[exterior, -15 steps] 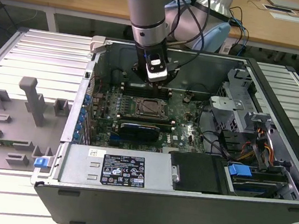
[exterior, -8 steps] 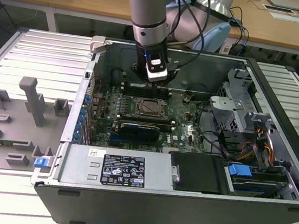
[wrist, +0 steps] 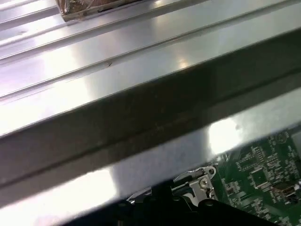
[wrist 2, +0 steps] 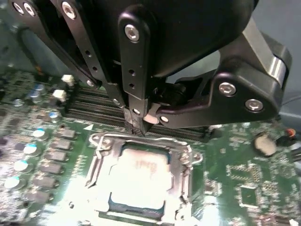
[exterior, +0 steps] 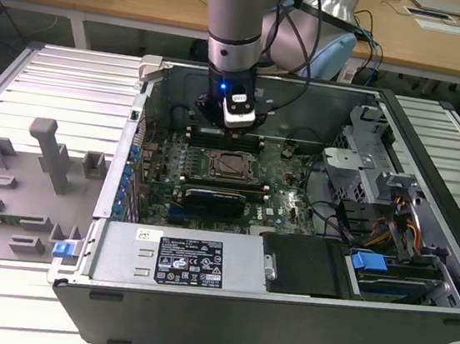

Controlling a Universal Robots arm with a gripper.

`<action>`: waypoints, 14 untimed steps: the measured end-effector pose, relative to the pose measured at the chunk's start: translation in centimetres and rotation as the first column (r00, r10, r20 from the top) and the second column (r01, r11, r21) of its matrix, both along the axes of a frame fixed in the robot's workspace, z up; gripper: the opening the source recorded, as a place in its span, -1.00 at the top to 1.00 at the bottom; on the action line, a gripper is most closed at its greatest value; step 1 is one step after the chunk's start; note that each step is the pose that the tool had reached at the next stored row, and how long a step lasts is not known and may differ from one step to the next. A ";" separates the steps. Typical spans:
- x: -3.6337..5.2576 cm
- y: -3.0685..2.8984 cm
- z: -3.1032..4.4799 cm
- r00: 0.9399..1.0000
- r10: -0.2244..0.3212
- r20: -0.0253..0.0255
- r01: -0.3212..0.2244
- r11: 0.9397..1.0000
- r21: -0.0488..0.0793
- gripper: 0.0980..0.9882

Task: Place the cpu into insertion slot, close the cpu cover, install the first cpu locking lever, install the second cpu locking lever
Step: 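Install the first cpu locking lever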

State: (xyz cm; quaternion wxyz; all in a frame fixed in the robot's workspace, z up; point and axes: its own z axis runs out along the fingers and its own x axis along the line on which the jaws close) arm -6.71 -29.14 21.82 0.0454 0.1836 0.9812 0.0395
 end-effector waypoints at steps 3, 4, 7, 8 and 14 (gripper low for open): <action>-0.03 -0.87 -0.02 1.000 0.000 -0.001 0.000 1.000 -0.017 0.98; -0.03 -1.03 -0.03 1.000 0.000 -0.001 0.000 1.000 -0.020 0.98; -0.05 -1.56 -0.05 1.000 0.000 -0.001 0.000 1.000 -0.029 0.98; -0.08 -1.86 -0.06 1.000 0.000 -0.001 0.000 0.999 -0.034 0.98; -0.11 -2.34 -0.11 1.000 0.000 -0.002 0.000 0.999 -0.052 0.98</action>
